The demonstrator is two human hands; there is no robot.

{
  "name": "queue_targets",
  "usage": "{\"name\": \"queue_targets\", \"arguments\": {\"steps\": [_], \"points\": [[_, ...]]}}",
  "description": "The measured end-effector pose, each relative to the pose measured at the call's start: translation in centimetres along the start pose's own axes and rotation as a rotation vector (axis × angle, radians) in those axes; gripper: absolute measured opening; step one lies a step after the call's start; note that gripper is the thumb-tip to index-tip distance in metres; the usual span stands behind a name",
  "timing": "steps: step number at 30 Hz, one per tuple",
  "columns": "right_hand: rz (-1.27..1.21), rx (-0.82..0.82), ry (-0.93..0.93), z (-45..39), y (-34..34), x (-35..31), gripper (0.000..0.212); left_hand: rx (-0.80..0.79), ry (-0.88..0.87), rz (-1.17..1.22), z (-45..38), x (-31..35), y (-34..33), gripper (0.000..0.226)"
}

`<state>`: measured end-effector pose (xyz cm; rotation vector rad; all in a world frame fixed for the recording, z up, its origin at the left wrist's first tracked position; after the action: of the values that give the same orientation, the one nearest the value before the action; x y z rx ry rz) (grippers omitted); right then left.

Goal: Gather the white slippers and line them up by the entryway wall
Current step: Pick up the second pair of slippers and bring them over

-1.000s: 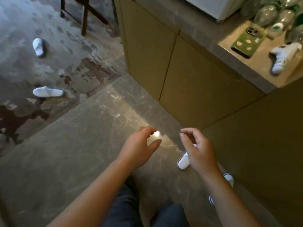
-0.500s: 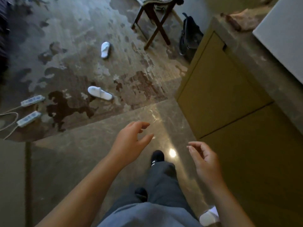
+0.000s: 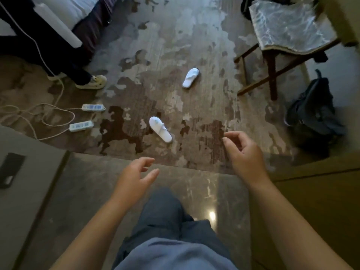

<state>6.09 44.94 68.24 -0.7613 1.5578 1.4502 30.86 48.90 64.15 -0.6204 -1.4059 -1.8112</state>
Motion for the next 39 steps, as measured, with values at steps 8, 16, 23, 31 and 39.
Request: {"name": "queue_targets", "arguments": {"steps": [8, 16, 23, 31, 39], "points": [[0.058, -0.081, -0.019, -17.7, -5.1, 0.8, 0.009, 0.044, 0.127, 0.028, -17.0, 0.4, -0.4, 0.032], [0.147, -0.195, -0.181, -31.5, -6.6, 5.8, 0.008, 0.064, 0.180, 0.033, -32.8, 3.9, -0.5, 0.032], [0.265, -0.456, -0.161, -43.3, -13.0, 12.1, 0.008, 0.170, 0.470, 0.110, -41.1, -2.3, -5.0, 0.032], [0.567, -0.772, -0.001, -53.3, -27.4, 27.6, 0.033, 0.328, 0.924, 0.199, -47.3, -19.3, -18.4, 0.061], [0.820, -0.874, 0.111, -56.3, -43.5, 51.2, 0.056, 0.389, 1.047, 0.133, -56.0, -41.6, -33.7, 0.092]]}}
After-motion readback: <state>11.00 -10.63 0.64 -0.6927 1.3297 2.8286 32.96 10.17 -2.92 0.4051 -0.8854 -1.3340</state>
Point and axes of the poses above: each hand's wrist, its own z-axis away from the middle knuckle, its own y-axis out of the back of the hand, x = y × z, the point moved 8 cm from there along -z, towards the middle knuckle, and after that the axes turned 3 degrees about x, right-handed, at the moved point
